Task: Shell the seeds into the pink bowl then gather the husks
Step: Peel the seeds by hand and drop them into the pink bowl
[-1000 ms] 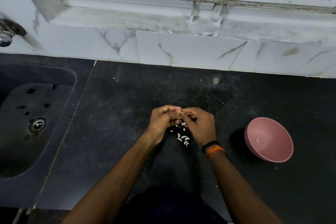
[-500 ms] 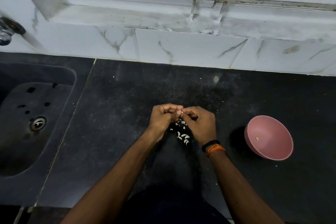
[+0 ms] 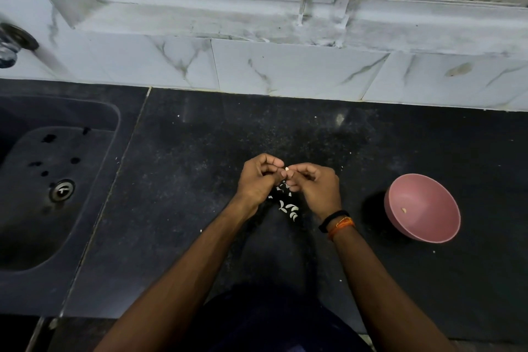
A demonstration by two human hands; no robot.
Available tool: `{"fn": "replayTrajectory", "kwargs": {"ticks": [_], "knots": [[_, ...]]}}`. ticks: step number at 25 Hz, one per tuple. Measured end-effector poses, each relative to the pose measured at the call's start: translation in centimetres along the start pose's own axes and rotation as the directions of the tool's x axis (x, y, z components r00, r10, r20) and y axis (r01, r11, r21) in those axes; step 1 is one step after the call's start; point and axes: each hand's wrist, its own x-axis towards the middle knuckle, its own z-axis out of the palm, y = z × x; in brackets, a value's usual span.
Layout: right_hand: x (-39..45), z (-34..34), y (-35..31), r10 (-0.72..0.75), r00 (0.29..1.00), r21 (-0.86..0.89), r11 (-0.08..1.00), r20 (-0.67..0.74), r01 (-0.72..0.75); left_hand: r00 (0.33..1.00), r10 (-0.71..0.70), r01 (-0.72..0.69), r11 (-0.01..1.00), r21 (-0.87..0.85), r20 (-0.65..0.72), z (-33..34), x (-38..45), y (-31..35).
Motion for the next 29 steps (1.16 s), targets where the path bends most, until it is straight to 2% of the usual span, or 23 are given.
{"fn": "replayTrajectory", "kwargs": {"ticks": [4,12,15,18,21,24,29], "knots": [[0.0,0.0,0.3,0.101,0.994,0.141,0.984,0.038,-0.105,0.999,0.040,-0.040,0.999,0.014,0.001,0.1,-0.3,0.1],[-0.5,-1.1,-0.7,0.178,0.983,0.227,0.957,0.040,-0.182,0.992,0.091,-0.101,0.988,0.120,0.087,0.9,0.9,-0.2],[-0.7,-3.1,-0.8,0.261,0.963,0.296,0.927,-0.071,-0.230,0.966,0.106,-0.161,0.960,0.227,0.237,3.3,2.5,0.9],[-0.7,-6.9,-0.5,0.306,0.905,0.321,0.924,-0.297,-0.207,0.902,0.118,-0.287,0.882,0.373,0.415,7.9,3.6,2.9],[-1.4,-11.3,0.6,0.255,0.808,0.144,0.967,-0.531,-0.210,0.833,0.096,-0.397,0.788,0.469,0.545,13.6,3.4,4.0],[-2.2,-14.6,1.6,0.219,0.764,-0.025,0.956,-0.606,-0.293,0.789,0.056,-0.434,0.754,0.492,0.611,17.8,3.1,4.1],[-3.3,-17.3,2.6,0.284,0.668,-0.121,0.862,-0.688,-0.492,0.771,-0.037,-0.392,0.759,0.520,0.635,20.7,2.5,3.5]]}}
